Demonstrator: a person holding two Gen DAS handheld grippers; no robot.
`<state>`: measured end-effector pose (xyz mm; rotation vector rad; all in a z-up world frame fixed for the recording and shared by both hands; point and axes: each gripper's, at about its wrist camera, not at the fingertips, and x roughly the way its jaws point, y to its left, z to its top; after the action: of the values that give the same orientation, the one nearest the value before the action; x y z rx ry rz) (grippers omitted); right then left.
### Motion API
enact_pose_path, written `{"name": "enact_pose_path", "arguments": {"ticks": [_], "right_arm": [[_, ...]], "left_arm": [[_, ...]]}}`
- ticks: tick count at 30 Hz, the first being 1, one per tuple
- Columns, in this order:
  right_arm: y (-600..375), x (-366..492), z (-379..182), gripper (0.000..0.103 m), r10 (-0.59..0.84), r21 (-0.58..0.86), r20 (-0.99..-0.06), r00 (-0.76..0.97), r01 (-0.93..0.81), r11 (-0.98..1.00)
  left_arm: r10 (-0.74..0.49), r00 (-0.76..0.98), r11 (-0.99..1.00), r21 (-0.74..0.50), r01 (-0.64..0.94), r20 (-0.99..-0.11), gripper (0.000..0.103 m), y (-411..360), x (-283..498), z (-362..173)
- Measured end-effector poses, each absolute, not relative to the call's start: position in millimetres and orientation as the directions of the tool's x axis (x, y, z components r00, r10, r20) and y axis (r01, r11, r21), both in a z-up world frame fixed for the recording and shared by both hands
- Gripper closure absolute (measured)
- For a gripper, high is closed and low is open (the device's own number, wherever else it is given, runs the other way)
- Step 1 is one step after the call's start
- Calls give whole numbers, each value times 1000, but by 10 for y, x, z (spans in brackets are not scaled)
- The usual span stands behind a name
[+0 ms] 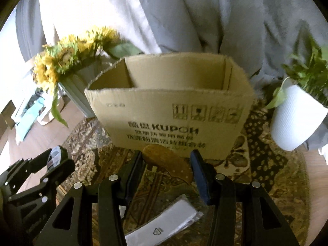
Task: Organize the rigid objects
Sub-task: 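Close the left tool on the green-lidded tin while the right tool grasps the brown wooden paddle, then lift the tin and wooden paddle and carry both over the box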
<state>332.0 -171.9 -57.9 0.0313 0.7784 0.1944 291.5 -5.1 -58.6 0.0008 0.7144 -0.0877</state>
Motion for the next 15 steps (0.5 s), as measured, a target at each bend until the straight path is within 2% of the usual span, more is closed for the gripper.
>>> {"name": "enact_pose_path", "arguments": {"ticks": [15], "right_arm": [[-1906,3170,-114,53,140,88,-597,790,-109,990]], "left_arm": [[-117,810,991,-17,131,-574,52,-296,3070,-142]]}}
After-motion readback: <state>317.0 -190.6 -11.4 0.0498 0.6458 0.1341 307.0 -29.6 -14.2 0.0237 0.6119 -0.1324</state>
